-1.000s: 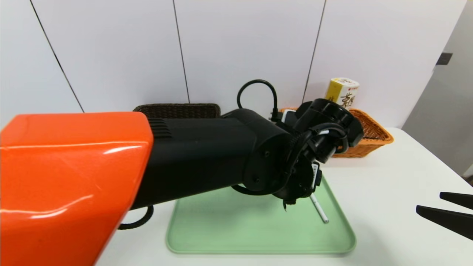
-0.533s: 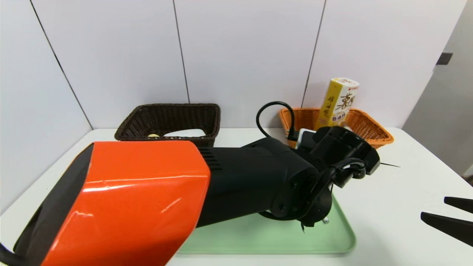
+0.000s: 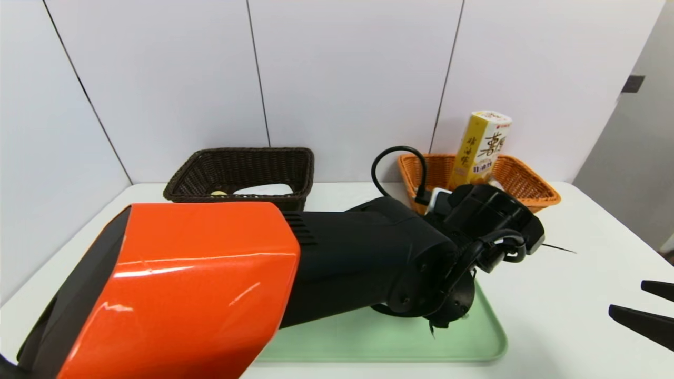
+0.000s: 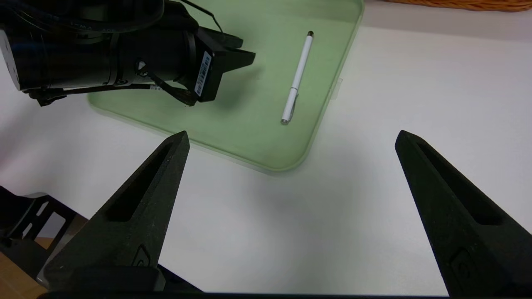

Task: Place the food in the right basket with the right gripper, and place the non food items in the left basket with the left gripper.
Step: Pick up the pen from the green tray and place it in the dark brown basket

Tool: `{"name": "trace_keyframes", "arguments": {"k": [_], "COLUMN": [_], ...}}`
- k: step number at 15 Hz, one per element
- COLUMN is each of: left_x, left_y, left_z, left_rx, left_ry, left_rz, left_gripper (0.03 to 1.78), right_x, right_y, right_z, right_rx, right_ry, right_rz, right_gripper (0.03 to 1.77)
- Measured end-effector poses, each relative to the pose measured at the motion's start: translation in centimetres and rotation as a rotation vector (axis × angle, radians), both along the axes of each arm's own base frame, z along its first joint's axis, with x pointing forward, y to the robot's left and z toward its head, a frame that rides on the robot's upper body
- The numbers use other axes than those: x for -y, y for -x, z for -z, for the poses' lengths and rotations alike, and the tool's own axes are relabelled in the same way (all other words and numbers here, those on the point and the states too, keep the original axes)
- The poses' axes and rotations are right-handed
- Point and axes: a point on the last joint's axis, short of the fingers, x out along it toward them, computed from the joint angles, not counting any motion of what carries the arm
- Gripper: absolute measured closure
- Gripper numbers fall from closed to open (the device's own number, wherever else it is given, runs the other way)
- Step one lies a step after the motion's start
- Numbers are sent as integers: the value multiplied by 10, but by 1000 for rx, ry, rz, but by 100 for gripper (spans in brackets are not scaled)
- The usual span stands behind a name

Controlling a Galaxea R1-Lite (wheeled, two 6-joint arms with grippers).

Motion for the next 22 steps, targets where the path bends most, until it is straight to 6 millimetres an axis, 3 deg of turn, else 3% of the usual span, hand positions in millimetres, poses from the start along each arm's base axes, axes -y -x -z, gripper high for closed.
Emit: {"name": "trace_keyframes", "arguments": {"k": [3, 8, 15, 22], "left_x": [3, 13, 20, 26], "left_y": [-1, -6, -10, -14], "left_z": [0, 12, 23, 37], "left_rx": [12, 28, 34, 40], "left_ry": [33, 63, 64, 53], "left_rz": [-4, -3, 6, 16], "left_gripper": [87, 50, 27, 17], "right_x": [0, 0, 0, 0], "right_y": [1, 1, 3, 4], "right_z": [0, 1, 5, 5], "right_rx": [2, -3, -6, -4], "right_ry": [-1, 0, 1, 1], "right_rz": [-1, 0, 1, 1], "right_gripper": [9, 9, 9, 9]}}
